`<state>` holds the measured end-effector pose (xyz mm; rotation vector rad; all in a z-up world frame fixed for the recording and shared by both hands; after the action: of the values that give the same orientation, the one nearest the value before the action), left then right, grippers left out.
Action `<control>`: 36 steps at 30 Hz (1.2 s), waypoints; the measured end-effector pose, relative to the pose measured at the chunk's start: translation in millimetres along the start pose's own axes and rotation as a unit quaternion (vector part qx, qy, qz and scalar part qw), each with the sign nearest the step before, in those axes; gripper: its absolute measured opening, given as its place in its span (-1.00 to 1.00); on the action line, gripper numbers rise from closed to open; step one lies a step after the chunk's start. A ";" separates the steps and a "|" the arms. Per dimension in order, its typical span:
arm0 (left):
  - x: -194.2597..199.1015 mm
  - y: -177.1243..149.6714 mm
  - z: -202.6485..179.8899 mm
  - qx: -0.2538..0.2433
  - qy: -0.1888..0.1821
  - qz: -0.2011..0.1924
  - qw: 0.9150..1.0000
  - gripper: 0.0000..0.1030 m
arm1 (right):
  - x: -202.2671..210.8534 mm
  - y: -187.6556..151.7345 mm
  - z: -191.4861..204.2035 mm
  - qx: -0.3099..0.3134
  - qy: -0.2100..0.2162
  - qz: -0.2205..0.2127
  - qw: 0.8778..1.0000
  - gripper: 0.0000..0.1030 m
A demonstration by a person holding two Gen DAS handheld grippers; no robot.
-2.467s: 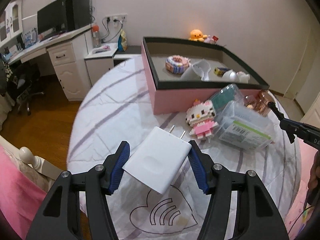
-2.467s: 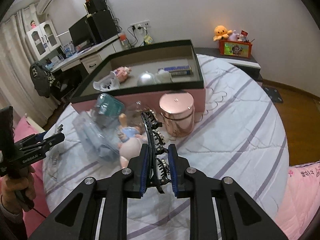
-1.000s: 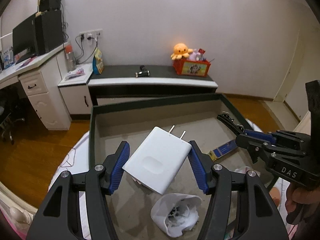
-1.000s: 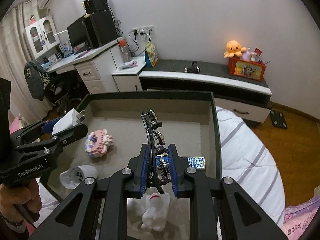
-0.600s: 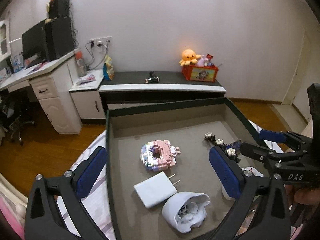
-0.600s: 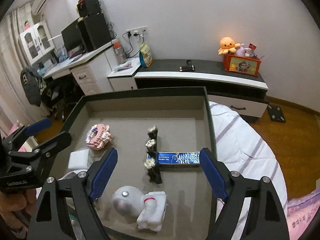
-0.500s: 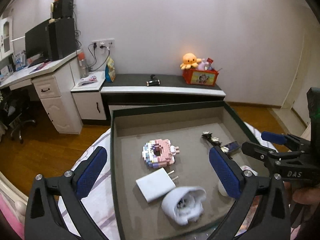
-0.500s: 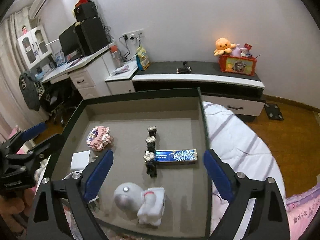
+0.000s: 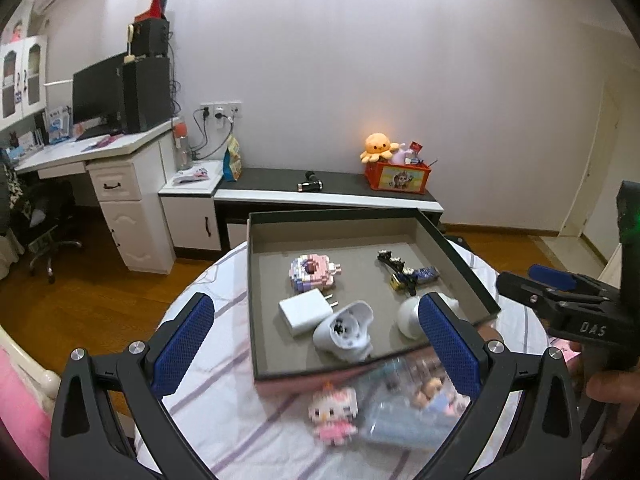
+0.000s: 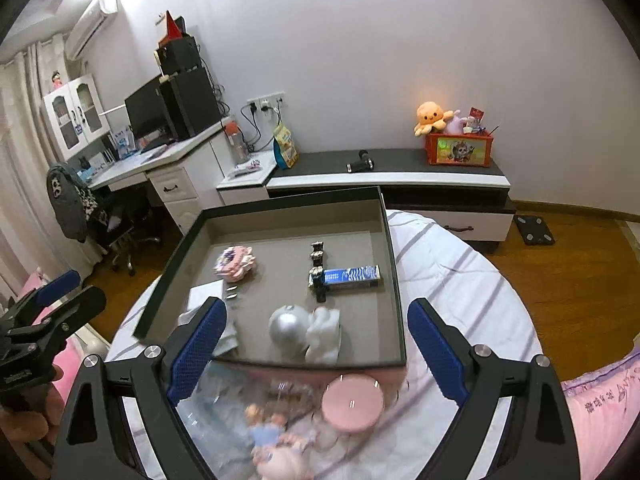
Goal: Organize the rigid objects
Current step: 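Withdraw both tools from the box back over the bed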
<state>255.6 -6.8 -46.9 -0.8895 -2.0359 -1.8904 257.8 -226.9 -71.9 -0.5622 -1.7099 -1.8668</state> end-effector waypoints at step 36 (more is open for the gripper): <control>92.9 -96.7 -21.4 0.026 0.025 0.001 0.999 1.00 | 96.4 -110.0 2.0 0.003 -0.027 -0.007 1.000 0.82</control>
<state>122.5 -0.5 -73.0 -0.8229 -2.0427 -1.8311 113.4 -230.3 -95.0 -0.6051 -1.7577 -1.8718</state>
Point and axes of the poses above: each gripper's, at about its wrist camera, not at the fingertips, and x roughly against the way its jaws point, z to its left, y to its top, the point moved 1 cm from there along -x, roughly the way its jaws point, and after that the axes turned 6 degrees about -y, right-handed, at the moved point
